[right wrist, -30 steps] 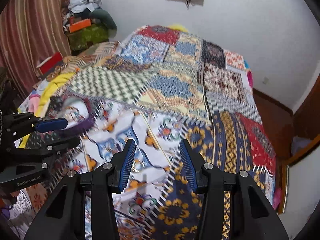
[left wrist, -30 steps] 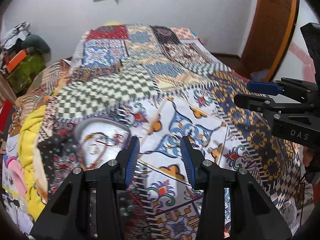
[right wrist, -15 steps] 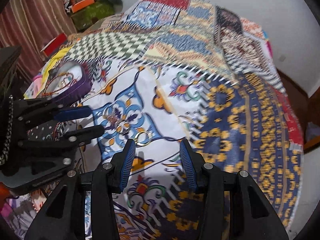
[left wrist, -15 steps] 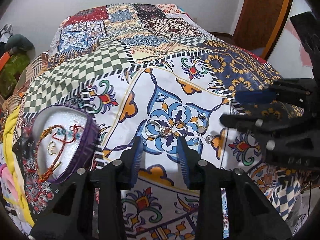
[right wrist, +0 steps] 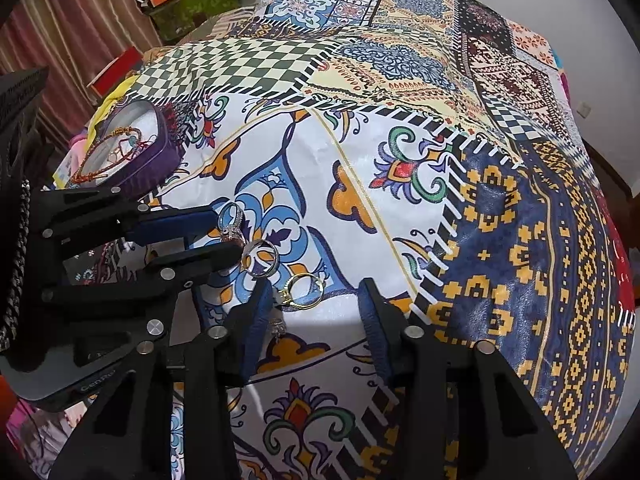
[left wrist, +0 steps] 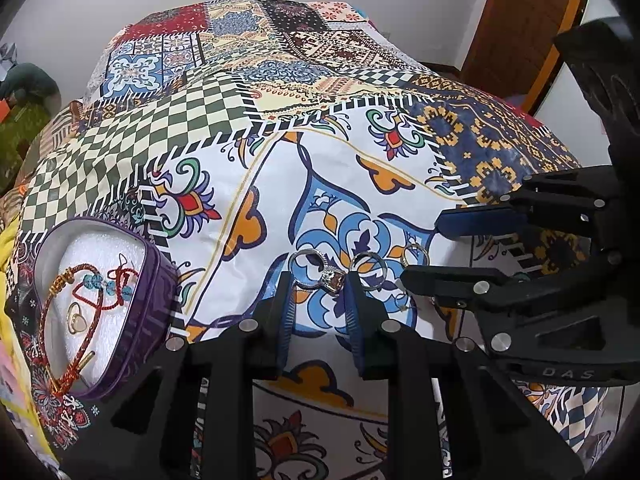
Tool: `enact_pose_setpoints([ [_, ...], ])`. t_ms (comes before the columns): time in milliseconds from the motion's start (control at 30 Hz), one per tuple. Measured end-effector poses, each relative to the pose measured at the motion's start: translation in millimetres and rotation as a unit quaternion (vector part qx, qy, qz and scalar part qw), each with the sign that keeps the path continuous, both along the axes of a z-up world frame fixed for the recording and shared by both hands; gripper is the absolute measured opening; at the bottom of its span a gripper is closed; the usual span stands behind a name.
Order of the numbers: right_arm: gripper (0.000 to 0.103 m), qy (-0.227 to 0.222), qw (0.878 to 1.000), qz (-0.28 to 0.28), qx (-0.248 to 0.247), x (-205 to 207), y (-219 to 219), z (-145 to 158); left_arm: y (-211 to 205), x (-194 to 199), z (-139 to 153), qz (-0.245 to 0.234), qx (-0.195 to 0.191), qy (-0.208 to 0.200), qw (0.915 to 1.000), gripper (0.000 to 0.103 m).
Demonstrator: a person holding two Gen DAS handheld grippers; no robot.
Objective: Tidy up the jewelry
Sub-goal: 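Grasp a silver ring with the left tool while the right tool grasps a gold ring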
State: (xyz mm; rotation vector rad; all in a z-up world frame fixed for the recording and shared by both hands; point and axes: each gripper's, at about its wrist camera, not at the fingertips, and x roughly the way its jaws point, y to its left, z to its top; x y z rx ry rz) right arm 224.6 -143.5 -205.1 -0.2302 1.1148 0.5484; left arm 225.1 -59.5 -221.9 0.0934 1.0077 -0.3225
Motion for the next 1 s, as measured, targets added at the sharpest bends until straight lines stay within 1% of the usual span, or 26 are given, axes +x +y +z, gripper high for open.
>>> enact_pose_setpoints([
  [33,0.032,-0.003,1.000,0.000,-0.003,1.0,1.1,-0.6,-0.6,1.3,-0.2,-0.001,0.000,-0.001,1.0000,0.024],
  [67,0.029,-0.006,1.000,0.001,-0.006,1.2,1.2,-0.9,-1.1,2.3,-0.6,-0.002,0.001,-0.002,1.0000,0.024],
  [100,0.023,-0.009,1.000,0.001,-0.009,1.4,1.3,-1.4,-1.9,2.4,-0.7,-0.003,0.002,-0.004,1.0000,0.024],
  [167,0.022,-0.010,1.000,0.002,-0.008,1.3,-0.2,-1.8,-3.4,3.8,-1.2,-0.003,0.003,-0.006,1.0000,0.022],
  [200,0.013,-0.012,1.000,0.002,-0.008,1.0,-0.6,-1.3,-3.8,4.2,-1.1,-0.003,0.002,-0.007,1.0000,0.019],
  [233,0.007,-0.011,1.000,0.002,-0.012,0.8,-1.2,-1.9,-4.1,5.0,-0.9,-0.004,-0.001,-0.007,1.0000,0.015],
  [267,0.007,-0.011,1.000,0.001,-0.010,0.3,-1.5,-1.6,-4.8,5.5,-1.0,-0.004,-0.003,-0.005,1.0000,0.008],
  [533,0.007,-0.028,1.000,-0.011,0.006,-2.9,-11.8,11.3,-1.3,2.1,4.7,0.001,-0.003,-0.011,0.9999,0.005],
  [567,0.007,-0.031,0.999,-0.012,0.007,-2.2,-11.4,13.2,-0.5,0.1,6.4,0.002,-0.004,-0.013,0.9999,0.001],
  [867,0.007,-0.068,0.997,-0.021,0.026,-8.4,-15.4,41.1,9.1,-14.1,28.9,0.005,-0.010,-0.038,0.9992,0.000],
  [967,0.007,-0.077,0.996,-0.026,0.032,-10.3,-18.7,47.7,10.7,-15.3,31.4,0.003,-0.011,-0.030,0.9995,0.001],
  [1000,0.007,-0.079,0.996,-0.028,0.033,-10.9,-20.0,49.6,10.7,-15.3,31.1,0.006,-0.009,-0.029,0.9995,0.003],
])
